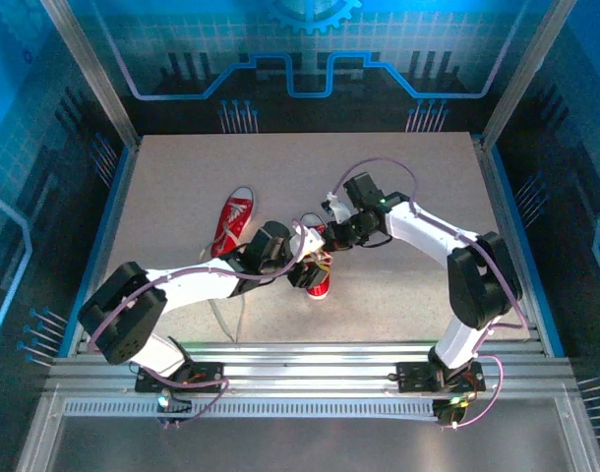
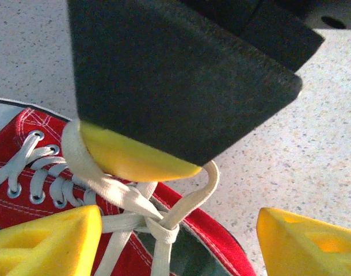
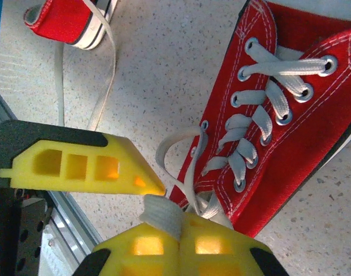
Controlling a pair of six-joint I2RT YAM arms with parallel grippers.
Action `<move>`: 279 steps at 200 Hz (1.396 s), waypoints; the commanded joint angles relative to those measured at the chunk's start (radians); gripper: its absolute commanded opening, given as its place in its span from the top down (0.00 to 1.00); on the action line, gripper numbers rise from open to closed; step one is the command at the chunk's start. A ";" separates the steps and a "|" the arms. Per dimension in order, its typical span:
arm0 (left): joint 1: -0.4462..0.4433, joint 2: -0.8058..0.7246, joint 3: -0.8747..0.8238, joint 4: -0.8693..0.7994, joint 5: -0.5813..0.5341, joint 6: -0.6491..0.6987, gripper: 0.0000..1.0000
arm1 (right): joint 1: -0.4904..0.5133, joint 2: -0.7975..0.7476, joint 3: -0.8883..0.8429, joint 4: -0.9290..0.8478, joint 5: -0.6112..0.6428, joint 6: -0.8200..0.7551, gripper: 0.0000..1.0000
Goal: Tie the shoes
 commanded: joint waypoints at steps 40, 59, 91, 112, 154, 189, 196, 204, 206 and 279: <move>-0.002 0.083 0.027 0.079 -0.102 -0.007 0.31 | 0.013 0.000 0.015 0.010 -0.062 0.043 0.81; 0.029 0.081 0.000 0.123 -0.109 -0.075 0.37 | 0.009 -0.048 -0.008 0.035 -0.066 0.028 0.64; 0.092 0.082 -0.036 0.183 -0.024 -0.157 0.44 | -0.046 -0.165 -0.088 0.077 -0.070 0.024 0.54; 0.107 0.085 -0.043 0.196 0.016 -0.173 0.46 | -0.103 -0.212 -0.158 0.100 -0.059 0.042 0.54; 0.107 0.095 -0.040 0.192 0.041 -0.182 0.47 | -0.132 -0.215 -0.292 0.220 -0.083 0.116 0.56; 0.108 0.091 -0.037 0.184 0.048 -0.183 0.47 | -0.102 -0.149 -0.313 0.311 -0.133 0.144 0.55; 0.107 0.090 -0.037 0.180 0.048 -0.184 0.47 | -0.097 -0.138 -0.310 0.318 -0.138 0.144 0.55; 0.108 0.088 -0.035 0.176 0.048 -0.182 0.47 | -0.094 -0.120 -0.304 0.323 -0.139 0.144 0.55; 0.108 0.088 -0.035 0.174 0.048 -0.182 0.47 | -0.092 -0.116 -0.303 0.324 -0.139 0.144 0.55; 0.109 0.076 -0.031 0.147 0.051 -0.173 0.46 | -0.086 -0.009 -0.258 0.360 -0.169 0.139 0.60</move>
